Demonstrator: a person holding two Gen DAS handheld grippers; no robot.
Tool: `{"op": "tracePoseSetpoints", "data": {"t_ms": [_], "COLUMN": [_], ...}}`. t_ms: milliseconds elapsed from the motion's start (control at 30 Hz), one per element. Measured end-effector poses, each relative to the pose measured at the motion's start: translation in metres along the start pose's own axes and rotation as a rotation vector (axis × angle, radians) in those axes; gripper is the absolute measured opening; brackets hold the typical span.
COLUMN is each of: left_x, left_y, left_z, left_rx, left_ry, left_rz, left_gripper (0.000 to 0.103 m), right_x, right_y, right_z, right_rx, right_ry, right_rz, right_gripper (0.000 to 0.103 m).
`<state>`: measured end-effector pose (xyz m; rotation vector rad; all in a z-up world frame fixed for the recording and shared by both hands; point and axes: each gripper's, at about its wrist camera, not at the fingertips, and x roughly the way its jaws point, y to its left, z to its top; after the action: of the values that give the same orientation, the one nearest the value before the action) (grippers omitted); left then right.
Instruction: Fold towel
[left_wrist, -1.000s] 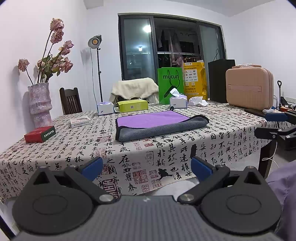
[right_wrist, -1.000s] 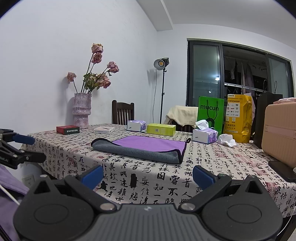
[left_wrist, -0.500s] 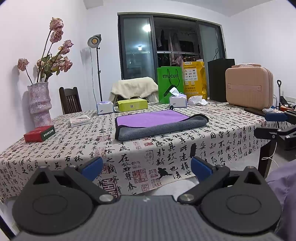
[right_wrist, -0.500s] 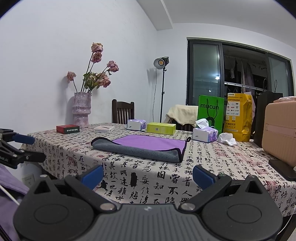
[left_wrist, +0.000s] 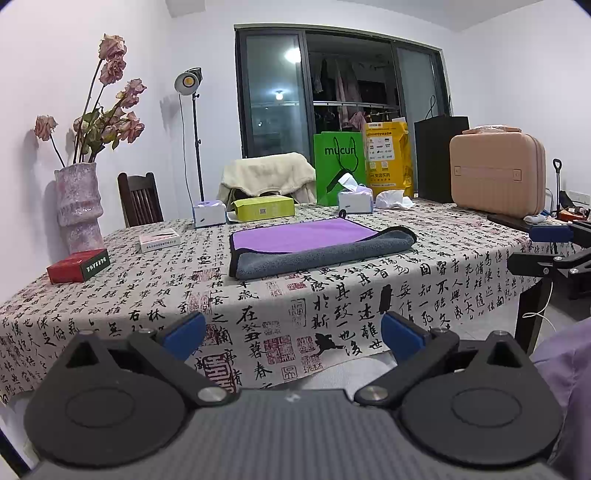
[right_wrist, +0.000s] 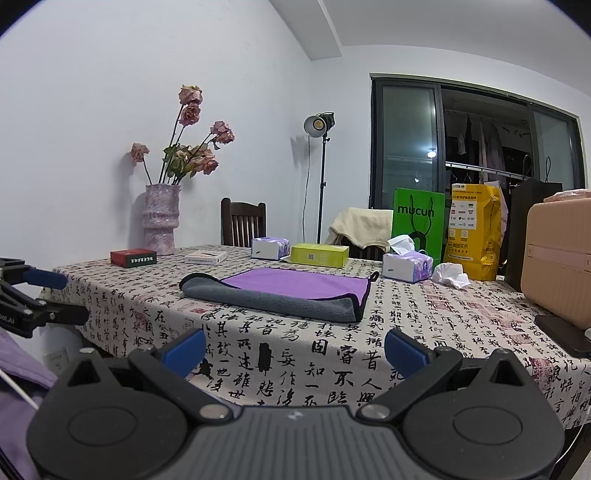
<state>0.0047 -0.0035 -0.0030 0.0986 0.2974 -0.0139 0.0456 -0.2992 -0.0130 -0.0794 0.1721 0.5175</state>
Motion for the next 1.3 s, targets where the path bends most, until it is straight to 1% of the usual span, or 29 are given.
{"op": "tracePoseSetpoints", "data": {"t_ms": [267, 400, 500, 633, 867, 1000, 1133, 1300], "left_x": [0.002, 0.011, 0.021, 0.038, 0.064, 0.078, 0.101, 0.126], "left_y": [0.001, 0.003, 0.005, 0.008, 0.012, 0.017, 0.027, 0.038], "left_z": [-0.002, -0.003, -0.002, 0.003, 0.011, 0.018, 0.029, 0.042], "left_rx": [0.002, 0.007, 0.023, 0.020, 0.013, 0.001, -0.025, -0.031], "left_ry": [0.002, 0.018, 0.029, 0.031, 0.049, 0.057, 0.078, 0.068], "left_rz": [0.004, 0.000, -0.001, -0.002, -0.002, 0.000, -0.006, 0.005], "left_gripper": [0.103, 0.103, 0.103, 0.103, 0.103, 0.103, 0.103, 0.103], "right_x": [0.001, 0.005, 0.010, 0.021, 0.041, 0.054, 0.068, 0.089], "right_y": [0.000, -0.004, -0.008, -0.010, -0.019, -0.025, -0.033, -0.045], "right_z": [-0.003, -0.008, -0.012, -0.012, -0.008, -0.002, 0.003, 0.012], "right_rx": [0.011, 0.032, 0.051, 0.050, 0.056, 0.071, 0.079, 0.084], "right_ry": [0.007, 0.018, 0.021, 0.012, 0.029, 0.038, 0.040, 0.024], "right_rz": [0.001, -0.009, -0.020, -0.027, -0.036, -0.033, -0.031, -0.043], "right_gripper": [0.103, 0.103, 0.103, 0.103, 0.103, 0.103, 0.103, 0.103]}}
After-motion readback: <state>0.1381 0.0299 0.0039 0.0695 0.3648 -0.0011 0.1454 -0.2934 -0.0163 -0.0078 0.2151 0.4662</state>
